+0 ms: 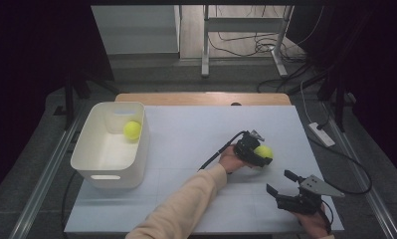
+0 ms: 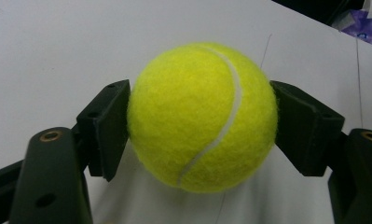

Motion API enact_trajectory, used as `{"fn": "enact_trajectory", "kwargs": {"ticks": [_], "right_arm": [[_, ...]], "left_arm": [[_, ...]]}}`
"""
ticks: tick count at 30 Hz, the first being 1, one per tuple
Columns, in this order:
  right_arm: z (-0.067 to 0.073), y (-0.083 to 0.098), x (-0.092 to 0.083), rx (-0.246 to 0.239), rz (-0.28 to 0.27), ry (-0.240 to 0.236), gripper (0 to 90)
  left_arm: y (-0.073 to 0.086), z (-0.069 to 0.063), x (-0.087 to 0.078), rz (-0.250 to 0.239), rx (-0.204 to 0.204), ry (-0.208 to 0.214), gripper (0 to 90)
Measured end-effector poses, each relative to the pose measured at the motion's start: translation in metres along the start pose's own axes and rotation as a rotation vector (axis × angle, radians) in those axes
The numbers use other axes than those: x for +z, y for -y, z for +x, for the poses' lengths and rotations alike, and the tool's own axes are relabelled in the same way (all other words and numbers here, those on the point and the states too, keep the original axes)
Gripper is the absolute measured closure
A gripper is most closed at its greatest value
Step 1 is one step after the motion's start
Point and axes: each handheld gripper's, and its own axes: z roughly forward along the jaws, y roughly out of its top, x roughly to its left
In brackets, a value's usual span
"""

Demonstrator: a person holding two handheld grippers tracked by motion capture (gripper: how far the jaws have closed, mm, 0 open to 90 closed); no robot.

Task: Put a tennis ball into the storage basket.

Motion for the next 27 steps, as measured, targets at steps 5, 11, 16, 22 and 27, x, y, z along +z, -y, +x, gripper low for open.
{"fn": "enact_trajectory", "kwargs": {"ticks": [5,11,16,22,27], "right_arm": [[0.0,0.0,0.0,-0.001,0.0,0.0,12.2],[-0.001,0.0,0.0,0.001,0.0,0.001,12.3],[-0.001,0.001,0.0,-0.002,0.001,0.002,12.2],[0.0,0.0,0.0,-0.002,0.002,0.003,12.2],[0.0,0.0,0.0,-0.002,0.0,0.005,12.2]], "left_arm": [[-0.001,0.0,-0.002,0.005,-0.008,-0.019,27.2],[-0.004,0.001,-0.01,-0.013,-0.01,-0.025,27.2],[-0.006,0.0,-0.02,-0.028,-0.004,-0.029,27.2],[-0.007,-0.001,-0.028,-0.034,0.01,-0.035,27.1],[-0.007,-0.001,-0.035,-0.042,0.014,-0.045,27.2]]}}
